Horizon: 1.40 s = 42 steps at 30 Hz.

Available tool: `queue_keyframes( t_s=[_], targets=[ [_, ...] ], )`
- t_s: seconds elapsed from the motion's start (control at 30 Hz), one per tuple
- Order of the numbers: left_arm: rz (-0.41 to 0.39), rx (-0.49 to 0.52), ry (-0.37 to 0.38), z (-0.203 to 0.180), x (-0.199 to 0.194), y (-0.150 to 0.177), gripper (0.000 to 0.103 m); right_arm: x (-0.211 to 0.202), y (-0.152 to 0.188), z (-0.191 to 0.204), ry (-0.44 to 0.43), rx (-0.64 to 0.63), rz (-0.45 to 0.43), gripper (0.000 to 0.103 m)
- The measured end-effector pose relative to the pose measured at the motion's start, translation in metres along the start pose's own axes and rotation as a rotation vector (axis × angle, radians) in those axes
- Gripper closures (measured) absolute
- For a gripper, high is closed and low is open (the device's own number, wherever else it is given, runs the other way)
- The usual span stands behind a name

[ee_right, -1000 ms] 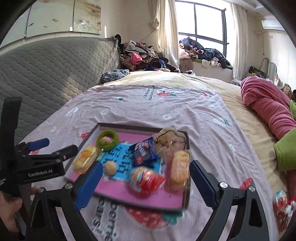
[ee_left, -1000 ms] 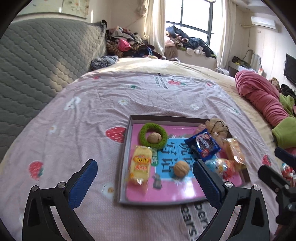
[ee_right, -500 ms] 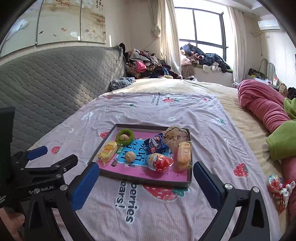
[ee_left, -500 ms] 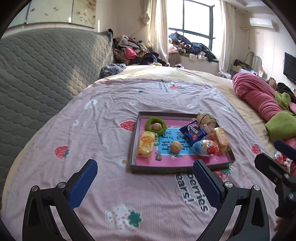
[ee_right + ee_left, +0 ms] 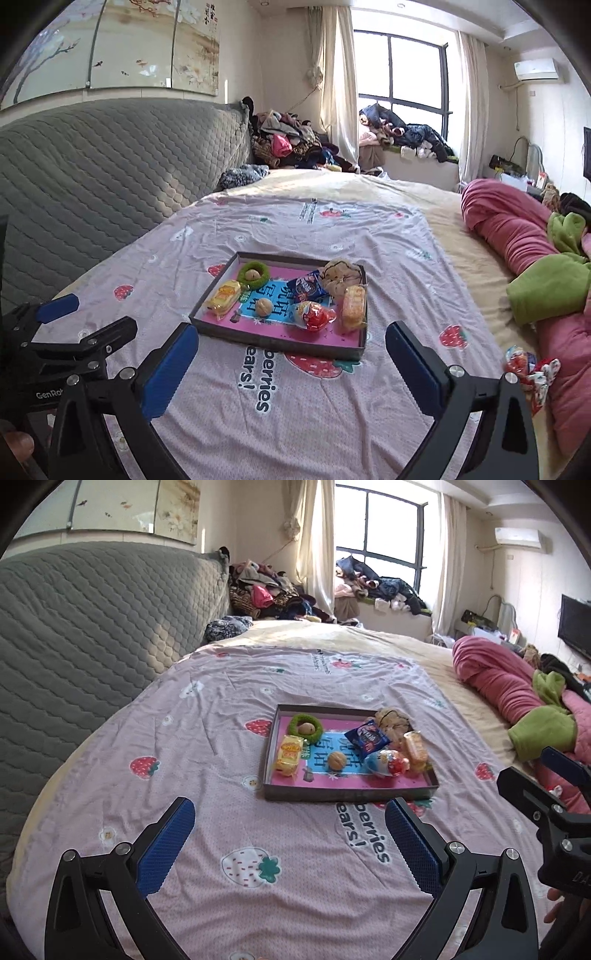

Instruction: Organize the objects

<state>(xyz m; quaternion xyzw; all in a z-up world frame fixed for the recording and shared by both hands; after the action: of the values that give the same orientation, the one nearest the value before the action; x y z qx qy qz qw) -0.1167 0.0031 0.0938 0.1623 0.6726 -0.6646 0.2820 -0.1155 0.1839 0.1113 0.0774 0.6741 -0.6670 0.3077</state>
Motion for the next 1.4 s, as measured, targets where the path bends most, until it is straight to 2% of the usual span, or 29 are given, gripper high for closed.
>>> queue_keyframes(
  t_s=[0.37, 0.83, 0.97, 1.4],
  targets=[
    [-0.033, -0.002, -0.029, 0.01, -0.041, 0.003, 0.0, -0.048, -0.007, 0.014, 0.028, -0.029, -0.051, 0.001],
    [-0.058, 0.0, -0.049, 0.019, -0.074, 0.01, 0.0, -0.084, 0.002, 0.024, 0.044, -0.042, -0.061, 0.001],
    [-0.064, 0.004, -0.051, 0.021, -0.079, 0.014, 0.0, -0.088, 0.004, 0.026, 0.047, -0.033, -0.077, 0.001],
    [-0.069, 0.002, -0.045, 0.024, -0.069, 0.036, 0.0, -0.077, 0.027, 0.023, 0.057, -0.019, -0.048, 0.001]
  ],
)
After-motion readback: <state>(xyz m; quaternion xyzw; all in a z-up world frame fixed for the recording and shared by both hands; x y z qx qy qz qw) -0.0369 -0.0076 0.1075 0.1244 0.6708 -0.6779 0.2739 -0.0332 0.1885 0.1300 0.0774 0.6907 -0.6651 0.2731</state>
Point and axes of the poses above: each gripper's, at about its wrist camera, not at the fingertips, and x roughly the way its jaws point, z to its left, y to its underside, the point moved 7 cm from there along x, roughly the way its jaws point, and after that the axes turned 9 degrees about -y, right-handed, at the moved point
